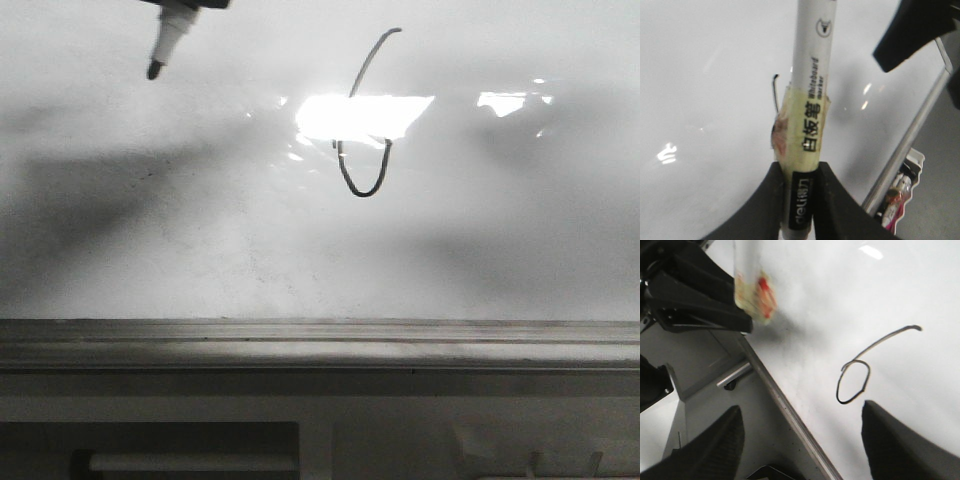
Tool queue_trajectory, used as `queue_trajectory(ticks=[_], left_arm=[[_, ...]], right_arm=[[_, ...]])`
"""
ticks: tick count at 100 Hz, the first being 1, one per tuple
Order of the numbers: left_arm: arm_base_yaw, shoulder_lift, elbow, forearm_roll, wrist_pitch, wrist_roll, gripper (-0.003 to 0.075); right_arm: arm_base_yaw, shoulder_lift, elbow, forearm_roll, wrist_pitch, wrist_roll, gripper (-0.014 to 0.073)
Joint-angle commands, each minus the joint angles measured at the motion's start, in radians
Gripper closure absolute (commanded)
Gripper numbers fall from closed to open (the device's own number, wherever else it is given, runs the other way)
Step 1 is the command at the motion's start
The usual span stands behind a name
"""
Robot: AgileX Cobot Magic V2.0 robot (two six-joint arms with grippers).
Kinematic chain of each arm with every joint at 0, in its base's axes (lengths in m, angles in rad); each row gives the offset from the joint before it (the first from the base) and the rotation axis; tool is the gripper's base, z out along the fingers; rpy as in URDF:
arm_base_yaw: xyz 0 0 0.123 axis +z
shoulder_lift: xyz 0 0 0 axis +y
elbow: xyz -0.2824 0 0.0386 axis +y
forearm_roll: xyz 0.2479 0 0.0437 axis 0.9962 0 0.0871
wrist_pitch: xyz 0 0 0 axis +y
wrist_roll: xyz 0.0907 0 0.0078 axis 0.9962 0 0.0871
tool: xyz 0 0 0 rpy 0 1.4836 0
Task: Write number 6 on whiteboard
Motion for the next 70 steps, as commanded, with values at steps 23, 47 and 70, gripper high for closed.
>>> queue_trajectory(ticks=[23, 47, 70], left_arm=[[0.001, -0.129, 0.1, -0.337, -0.288, -0.079, 0.0741], [0.001, -0.025, 0.081, -0.351, -0.309, -0.079, 0.0741], [0.001, 0.079, 0.026, -0.351, -0.309, -0.073, 0.0741]], right_arm=[[-0.059, -0.13, 0.146, 0.005, -0.028, 0.002, 0.0144], [-0.059, -0.132, 0.182, 0.005, -0.035, 0.011, 0.0144], [-0.059, -0.132, 0.182, 0.005, -0.037, 0.011, 0.0144]])
